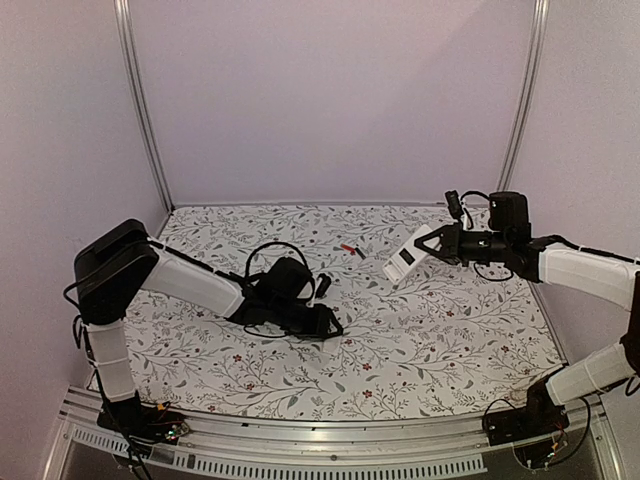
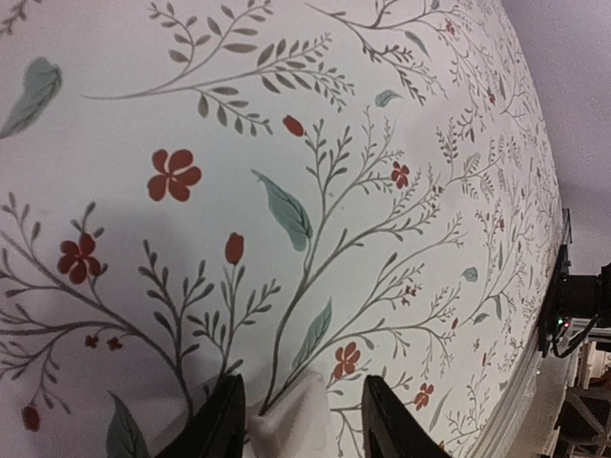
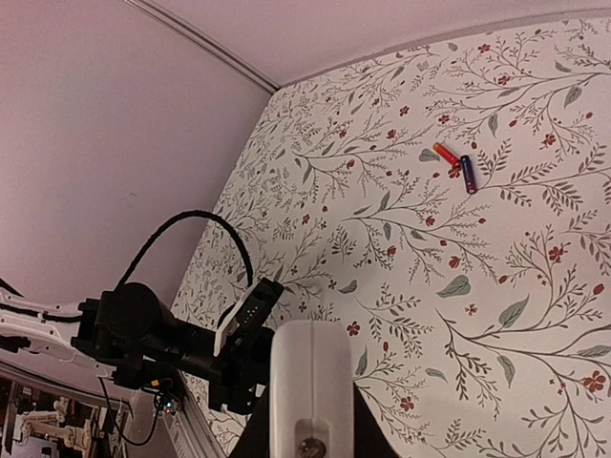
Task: Load the batteries into the remote control
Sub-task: Place the battery cover at the center of the board, then place the remote control without batteries at the center of the board.
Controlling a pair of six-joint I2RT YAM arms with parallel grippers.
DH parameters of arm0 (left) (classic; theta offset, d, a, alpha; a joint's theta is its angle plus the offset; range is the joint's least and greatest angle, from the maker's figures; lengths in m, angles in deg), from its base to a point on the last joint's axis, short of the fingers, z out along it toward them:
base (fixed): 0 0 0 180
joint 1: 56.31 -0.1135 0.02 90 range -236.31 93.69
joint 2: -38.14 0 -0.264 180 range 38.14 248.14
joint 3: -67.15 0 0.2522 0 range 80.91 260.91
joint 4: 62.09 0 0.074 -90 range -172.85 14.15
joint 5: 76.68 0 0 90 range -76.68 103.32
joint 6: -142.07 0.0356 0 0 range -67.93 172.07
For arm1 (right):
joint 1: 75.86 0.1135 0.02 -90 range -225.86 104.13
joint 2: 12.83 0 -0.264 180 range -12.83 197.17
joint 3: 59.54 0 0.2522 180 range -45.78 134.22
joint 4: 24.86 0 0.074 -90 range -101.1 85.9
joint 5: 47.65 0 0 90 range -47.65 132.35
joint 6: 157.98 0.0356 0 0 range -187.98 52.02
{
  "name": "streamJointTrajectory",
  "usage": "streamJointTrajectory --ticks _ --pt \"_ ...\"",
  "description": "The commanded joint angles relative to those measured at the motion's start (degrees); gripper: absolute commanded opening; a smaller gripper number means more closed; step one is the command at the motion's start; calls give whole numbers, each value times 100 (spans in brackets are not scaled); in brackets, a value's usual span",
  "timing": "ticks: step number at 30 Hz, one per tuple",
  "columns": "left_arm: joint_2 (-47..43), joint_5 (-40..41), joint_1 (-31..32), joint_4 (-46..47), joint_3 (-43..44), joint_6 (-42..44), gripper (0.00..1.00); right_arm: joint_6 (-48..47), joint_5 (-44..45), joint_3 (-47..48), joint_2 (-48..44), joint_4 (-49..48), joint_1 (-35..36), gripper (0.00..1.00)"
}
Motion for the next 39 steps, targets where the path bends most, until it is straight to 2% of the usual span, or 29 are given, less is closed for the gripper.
streamJointTrajectory --ticks 1,4,9,19,25,33,39 --pt "-233 731 -64 -1075 189 344 47 -62 18 -64 61 17 -118 0" --pt "-426 1269 -63 -1571 417 562 56 -54 44 -88 63 27 -197 0" --pt "-455 2060 -57 -2117 1073 915 58 -34 45 -134 7 27 -371 0" --pt "797 2863 -24 -2727 3171 946 69 9 59 -284 -168 28 -666 0" --pt "1816 3351 6 -3330 4603 904 69 2 67 -330 -220 21 -736 0" --pt "3007 3630 -9 -4039 6324 1068 61 -42 146 -326 -155 15 -760 0" --pt "2915 3578 -134 -3837 6256 1009 60 -74 600 13 387 -166 -753 0"
